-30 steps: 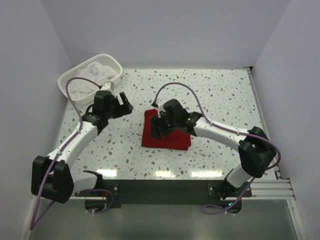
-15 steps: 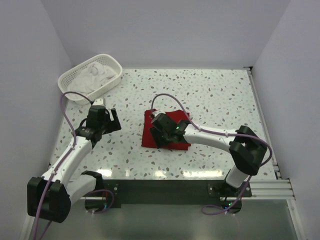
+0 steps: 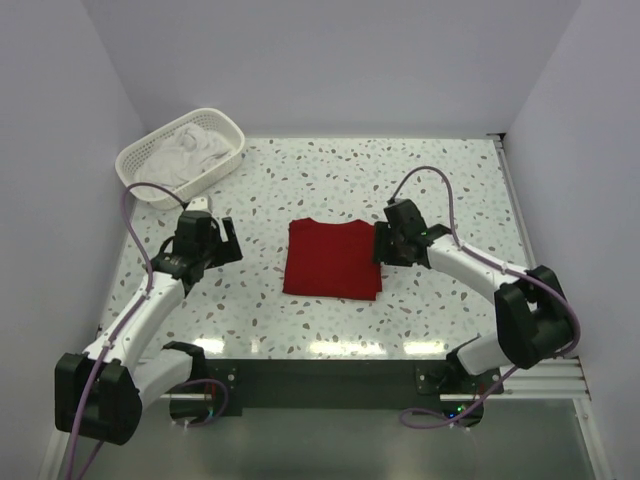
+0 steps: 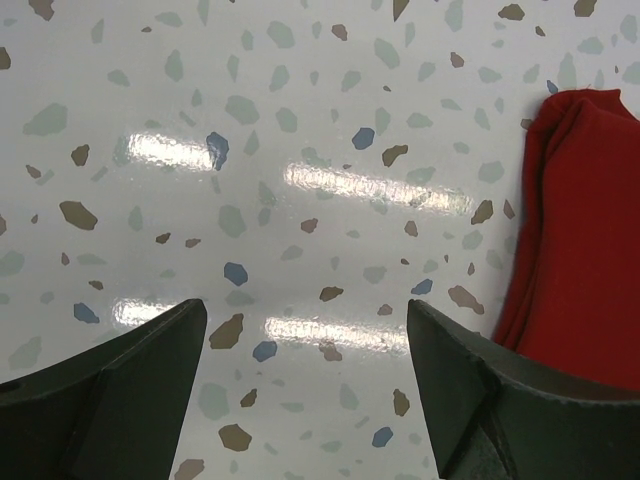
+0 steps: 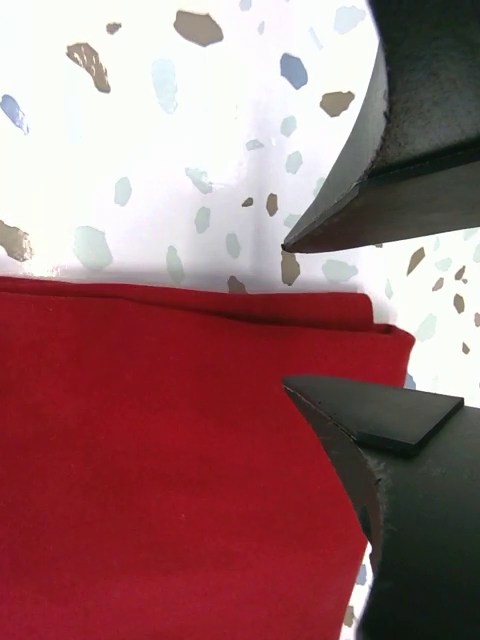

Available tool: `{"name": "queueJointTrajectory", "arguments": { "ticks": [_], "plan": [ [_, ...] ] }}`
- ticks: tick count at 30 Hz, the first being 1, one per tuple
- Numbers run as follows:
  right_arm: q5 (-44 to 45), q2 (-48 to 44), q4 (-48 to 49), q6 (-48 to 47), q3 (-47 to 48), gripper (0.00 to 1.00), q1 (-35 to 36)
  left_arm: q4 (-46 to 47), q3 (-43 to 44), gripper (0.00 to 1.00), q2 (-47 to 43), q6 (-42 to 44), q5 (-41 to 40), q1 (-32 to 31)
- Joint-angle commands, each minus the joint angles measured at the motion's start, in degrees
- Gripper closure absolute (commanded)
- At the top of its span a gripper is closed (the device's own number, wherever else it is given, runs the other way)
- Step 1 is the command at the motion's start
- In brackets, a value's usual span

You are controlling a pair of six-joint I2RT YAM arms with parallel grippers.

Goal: Fold and stack the t-shirts
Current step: Neatly place the folded tshirt to the corner

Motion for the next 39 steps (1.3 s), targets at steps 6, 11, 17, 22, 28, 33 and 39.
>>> {"name": "queueJointTrajectory", "arguments": {
  "ticks": [6, 11, 17, 22, 28, 33, 39],
  "plan": [
    [-8.6, 6.1, 8.5, 1.7, -0.2, 0.47, -2.4, 1.9, 0.9, 0.14, -0.7, 1.3, 0.1, 0.3],
    [-10.9, 9.9, 8.7, 1.1, 1.3, 0.52, -2.3, 2.0, 0.8, 0.14, -1.1, 1.2, 0.0, 0.3],
    [-8.9, 13.0, 7.6, -1.0, 4.3, 0.88, -2.8, 1.8, 0.9, 0.14, -0.6, 1.2, -0.3, 0.4],
    [-6.2, 16.7, 5.0, -5.8, 9.9, 1.00, -7.7, 1.7, 0.9, 0.14, -0.2, 1.2, -0.7, 0.4],
    [-1.5, 23.6, 1.5, -14.8, 25.2, 1.00, -17.4, 1.8, 1.0, 0.14, 0.9, 1.4, -0.4, 0.7],
    [3.8, 32.7, -0.7, -22.7, 38.1, 1.00, -25.1, 1.7, 1.3, 0.14, 1.9, 1.9, -0.5, 1.0],
    [12.2, 42.9, -3.0, -28.9, 54.7, 1.00, -32.5, 2.0, 1.2, 0.14, 3.8, 2.1, 0.6, 1.1]
  ]
}}
